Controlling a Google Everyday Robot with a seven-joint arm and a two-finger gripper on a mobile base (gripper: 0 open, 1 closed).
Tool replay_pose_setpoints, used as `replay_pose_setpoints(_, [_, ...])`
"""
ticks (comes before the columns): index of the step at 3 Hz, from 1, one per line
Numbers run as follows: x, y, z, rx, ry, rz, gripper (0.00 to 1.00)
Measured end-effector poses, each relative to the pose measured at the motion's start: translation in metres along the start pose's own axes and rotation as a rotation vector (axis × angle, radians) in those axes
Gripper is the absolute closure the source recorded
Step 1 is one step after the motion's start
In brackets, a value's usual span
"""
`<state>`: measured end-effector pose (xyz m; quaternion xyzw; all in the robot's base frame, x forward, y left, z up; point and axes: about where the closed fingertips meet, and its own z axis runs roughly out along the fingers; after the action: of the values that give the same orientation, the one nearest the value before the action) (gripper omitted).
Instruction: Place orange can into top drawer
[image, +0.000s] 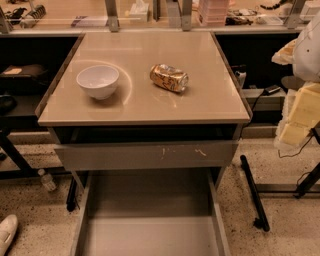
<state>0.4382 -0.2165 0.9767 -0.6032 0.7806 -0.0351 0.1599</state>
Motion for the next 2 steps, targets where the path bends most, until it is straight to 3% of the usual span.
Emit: replay_pose_setpoints(2, [-0.008,-0.0049,0.0042,-0.003,-0.037,-0.011,0.0])
